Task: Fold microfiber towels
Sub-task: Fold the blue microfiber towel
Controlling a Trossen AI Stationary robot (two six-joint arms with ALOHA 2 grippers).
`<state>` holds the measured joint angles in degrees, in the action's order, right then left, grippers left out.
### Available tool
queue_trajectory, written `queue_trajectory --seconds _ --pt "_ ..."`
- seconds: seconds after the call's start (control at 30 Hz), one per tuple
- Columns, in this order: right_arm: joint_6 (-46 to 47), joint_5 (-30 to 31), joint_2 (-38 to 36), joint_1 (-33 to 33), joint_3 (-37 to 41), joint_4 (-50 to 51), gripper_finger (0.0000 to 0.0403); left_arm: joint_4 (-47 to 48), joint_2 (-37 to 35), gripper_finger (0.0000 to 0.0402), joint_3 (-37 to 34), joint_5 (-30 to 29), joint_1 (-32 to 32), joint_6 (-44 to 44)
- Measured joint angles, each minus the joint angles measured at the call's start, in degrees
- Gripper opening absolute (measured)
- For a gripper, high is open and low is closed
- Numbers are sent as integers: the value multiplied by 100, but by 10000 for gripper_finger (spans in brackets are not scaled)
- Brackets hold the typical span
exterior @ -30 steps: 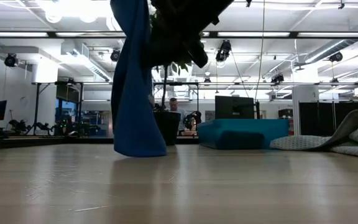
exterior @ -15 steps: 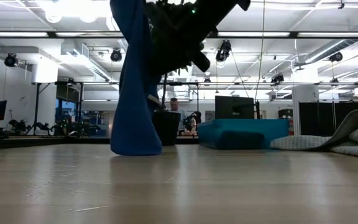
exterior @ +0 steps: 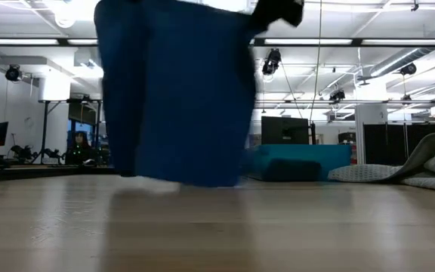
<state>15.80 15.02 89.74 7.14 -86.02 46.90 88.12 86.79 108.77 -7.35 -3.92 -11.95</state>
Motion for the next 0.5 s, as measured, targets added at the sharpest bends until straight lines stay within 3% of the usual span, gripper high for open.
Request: queue_trajectory --seconds 0.17,0.37,0.5 --pt "50 -2 -643 9 0 221 8 -40 -23 0 -275 -1 -121 643" --pt "127 -51 -899 101 2 403 8 -4 -39 0 -730 5 -305 650" --pt "381 -411 -804 345 7 412 8 -30 -69 0 -968 24 -633 445"
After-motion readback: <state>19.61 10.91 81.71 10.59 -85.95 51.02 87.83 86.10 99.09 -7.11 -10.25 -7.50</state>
